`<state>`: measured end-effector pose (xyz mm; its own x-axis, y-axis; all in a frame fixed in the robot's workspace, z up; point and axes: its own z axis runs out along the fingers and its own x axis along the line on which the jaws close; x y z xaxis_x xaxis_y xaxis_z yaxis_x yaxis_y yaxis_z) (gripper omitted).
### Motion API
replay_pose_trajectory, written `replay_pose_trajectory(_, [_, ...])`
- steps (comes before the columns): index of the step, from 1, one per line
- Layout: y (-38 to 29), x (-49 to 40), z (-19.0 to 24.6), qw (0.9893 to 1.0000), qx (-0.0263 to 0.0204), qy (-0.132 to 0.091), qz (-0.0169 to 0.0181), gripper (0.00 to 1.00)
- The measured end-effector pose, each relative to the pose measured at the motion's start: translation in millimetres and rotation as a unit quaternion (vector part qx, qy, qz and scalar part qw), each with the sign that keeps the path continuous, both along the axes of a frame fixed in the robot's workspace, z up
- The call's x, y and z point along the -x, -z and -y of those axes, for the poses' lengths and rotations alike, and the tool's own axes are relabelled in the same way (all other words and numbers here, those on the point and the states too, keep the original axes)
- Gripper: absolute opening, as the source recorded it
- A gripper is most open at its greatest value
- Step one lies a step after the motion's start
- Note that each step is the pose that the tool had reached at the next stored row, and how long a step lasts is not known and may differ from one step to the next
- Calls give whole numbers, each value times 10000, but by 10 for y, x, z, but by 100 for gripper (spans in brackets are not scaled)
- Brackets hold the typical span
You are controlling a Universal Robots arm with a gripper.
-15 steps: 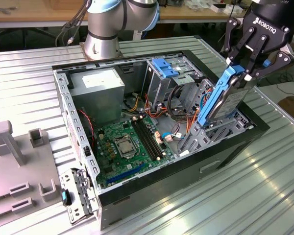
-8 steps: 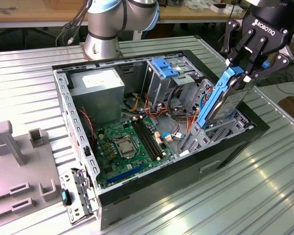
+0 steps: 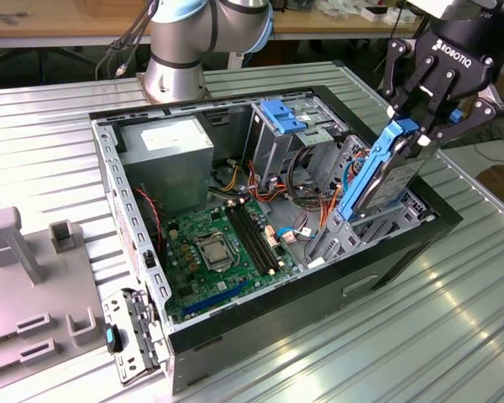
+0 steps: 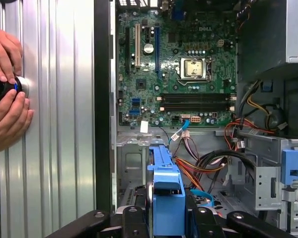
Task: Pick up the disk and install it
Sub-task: 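Insert the disk into the insertion slot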
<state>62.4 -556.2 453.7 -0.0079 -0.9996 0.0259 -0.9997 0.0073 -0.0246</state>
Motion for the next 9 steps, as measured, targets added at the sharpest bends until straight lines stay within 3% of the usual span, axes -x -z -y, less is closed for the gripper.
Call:
replay_pose_trajectory(5, [25,0,9,10000,0,0,0,37])
replay_pose_trajectory(9, [142,0,43,10000,0,0,0,37])
